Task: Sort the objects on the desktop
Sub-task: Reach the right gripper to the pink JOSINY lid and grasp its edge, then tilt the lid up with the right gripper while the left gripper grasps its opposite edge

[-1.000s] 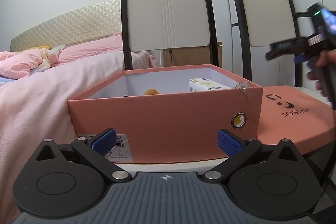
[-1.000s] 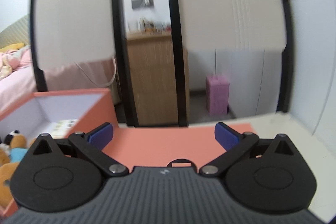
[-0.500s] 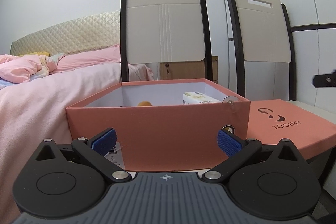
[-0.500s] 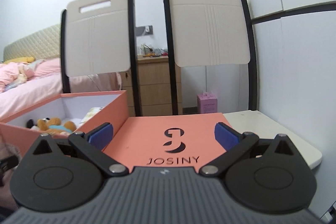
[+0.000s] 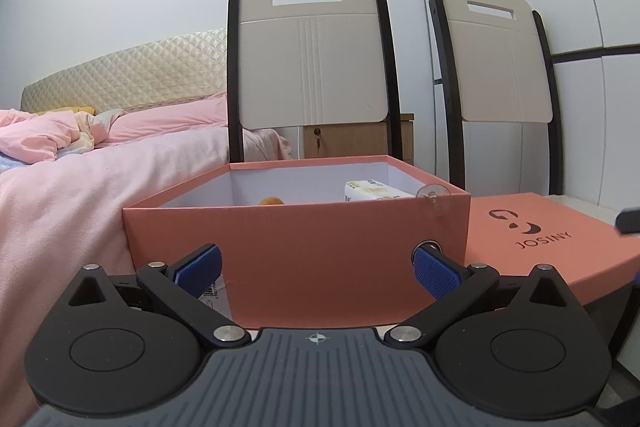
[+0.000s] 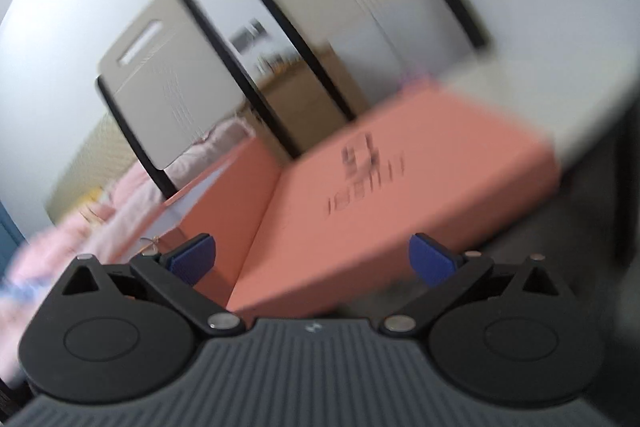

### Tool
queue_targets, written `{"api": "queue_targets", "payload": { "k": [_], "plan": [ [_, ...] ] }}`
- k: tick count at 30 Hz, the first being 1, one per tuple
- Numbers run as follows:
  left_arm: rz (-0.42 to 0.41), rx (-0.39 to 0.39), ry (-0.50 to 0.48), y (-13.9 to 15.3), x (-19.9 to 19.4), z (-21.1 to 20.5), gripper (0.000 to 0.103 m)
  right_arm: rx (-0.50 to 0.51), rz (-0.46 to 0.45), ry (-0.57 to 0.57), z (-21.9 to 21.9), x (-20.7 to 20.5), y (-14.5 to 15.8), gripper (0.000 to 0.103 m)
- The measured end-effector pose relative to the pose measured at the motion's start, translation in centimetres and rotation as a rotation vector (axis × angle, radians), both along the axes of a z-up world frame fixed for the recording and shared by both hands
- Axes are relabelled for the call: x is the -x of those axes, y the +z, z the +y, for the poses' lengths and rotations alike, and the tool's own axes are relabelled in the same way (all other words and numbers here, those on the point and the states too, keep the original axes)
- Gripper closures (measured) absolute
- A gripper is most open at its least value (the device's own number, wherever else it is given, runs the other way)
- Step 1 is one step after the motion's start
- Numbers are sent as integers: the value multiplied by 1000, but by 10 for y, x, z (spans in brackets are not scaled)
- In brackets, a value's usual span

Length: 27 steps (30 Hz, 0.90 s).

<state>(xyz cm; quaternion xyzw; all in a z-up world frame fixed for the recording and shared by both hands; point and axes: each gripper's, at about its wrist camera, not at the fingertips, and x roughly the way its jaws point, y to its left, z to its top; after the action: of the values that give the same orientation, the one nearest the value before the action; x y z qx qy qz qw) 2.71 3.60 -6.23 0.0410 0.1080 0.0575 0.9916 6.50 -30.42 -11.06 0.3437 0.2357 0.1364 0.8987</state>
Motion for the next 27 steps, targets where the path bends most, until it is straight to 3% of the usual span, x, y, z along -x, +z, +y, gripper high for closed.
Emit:
{"api": "queue_targets", "payload": {
  "k": [4, 7, 9, 13, 15, 21, 23, 27],
  "plan": [
    [10, -9, -3, -2, -1, -1, 0, -167, 118, -9, -7, -13, -33, 4],
    [16, -8, -2, -3, -2, 0, 0, -260, 148, -23, -7, -19, -49, 15],
    [23, -7, 0, -3, -3, 1, 0, -322, 166, -32, -7, -23, -60, 36],
    [36, -6, 0, -5, -4, 2, 0, -433, 191, -50, -6, -31, -79, 43],
    [37, -6, -5, -6, -4, 1, 0, -462, 186, -47, -4, -33, -80, 48],
    [43, -9, -9, -7, -6, 1, 0, -506, 193, -39, 2, -41, -82, 51],
    [43, -8, -11, -7, -6, 1, 0, -504, 172, -44, 4, -43, -80, 57],
    [42, 3, -24, -5, -4, 1, 0, -487, 157, -48, 4, -43, -80, 58]
  ]
}}
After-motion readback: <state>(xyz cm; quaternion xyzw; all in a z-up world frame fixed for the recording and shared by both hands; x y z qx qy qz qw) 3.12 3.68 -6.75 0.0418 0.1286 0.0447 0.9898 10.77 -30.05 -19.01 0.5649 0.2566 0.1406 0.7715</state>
